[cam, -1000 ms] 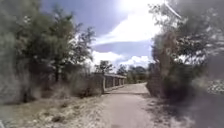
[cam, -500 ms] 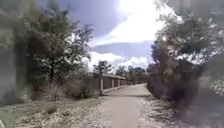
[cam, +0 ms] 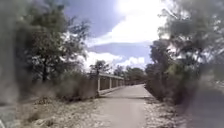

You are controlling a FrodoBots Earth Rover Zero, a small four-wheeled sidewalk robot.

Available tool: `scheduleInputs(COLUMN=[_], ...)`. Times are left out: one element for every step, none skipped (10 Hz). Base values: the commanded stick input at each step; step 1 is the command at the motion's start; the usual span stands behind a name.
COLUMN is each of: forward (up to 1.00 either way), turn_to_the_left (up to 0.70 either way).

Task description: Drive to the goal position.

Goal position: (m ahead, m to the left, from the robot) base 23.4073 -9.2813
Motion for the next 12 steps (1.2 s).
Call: scheduleInputs(forward=[0.70,0.70,0.70,0.70,0.70,0.70,0.70,0.70,0.70,0.70,0.70,0.70], turn_to_the_left=[0.00,0.00,0.00,0.00,0.00,0.00,0.00,0.00,0.00,0.00,0.00,0.00])
